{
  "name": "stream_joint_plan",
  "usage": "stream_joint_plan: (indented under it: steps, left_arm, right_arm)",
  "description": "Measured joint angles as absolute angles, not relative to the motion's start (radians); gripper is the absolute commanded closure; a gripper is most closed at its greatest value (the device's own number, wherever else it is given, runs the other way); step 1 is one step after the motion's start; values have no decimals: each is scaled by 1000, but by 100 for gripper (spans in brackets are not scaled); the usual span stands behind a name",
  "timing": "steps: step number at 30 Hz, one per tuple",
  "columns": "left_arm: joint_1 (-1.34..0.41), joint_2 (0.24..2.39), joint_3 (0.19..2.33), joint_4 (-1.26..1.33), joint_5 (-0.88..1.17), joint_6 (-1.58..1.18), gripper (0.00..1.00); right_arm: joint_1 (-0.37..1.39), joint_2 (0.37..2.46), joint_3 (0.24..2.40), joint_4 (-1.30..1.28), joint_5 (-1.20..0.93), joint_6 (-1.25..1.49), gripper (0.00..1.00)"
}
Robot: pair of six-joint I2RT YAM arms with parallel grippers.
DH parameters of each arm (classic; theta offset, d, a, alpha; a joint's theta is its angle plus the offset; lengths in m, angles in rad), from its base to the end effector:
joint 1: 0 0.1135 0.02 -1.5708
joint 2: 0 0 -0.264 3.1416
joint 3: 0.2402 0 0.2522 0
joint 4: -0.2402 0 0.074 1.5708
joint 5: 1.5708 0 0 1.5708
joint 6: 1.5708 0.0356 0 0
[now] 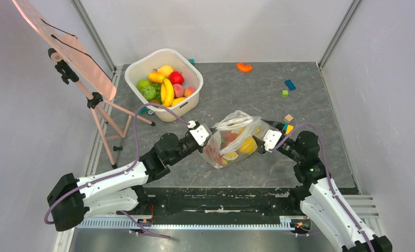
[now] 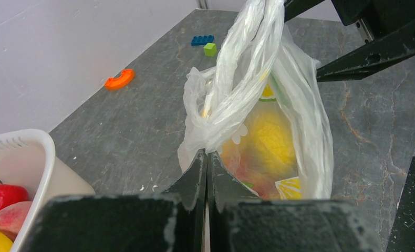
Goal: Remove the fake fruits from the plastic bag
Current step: Adjust the plastic bag at the center of the board.
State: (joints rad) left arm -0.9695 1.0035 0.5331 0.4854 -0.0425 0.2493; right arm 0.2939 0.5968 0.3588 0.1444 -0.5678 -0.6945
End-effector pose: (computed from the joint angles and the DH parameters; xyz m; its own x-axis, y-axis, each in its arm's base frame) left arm 0.1332 -0.1915 0.2802 0.2056 0.1361 -0.9691 0.7730 0.5847 0.2461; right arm 0.1451 0.0639 0.2527 0.4155 -0.4380 -0.7972 -0.6387 0.4835 -0.5986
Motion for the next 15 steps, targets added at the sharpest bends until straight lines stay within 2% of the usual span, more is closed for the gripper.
stream_joint_plan:
  steps: [10, 13, 15]
  left_arm:
    - [-960, 1003, 534, 485, -31, 244, 98]
    - [-960, 1003, 537, 485, -22, 241, 98]
    - [-960, 1003, 540, 484, -20, 236, 98]
  right_arm:
    - [340, 647, 370, 160, -599, -829, 29]
    - [370, 675, 371, 218, -595, -838, 34]
    - [390, 704, 375, 241, -586, -841, 41]
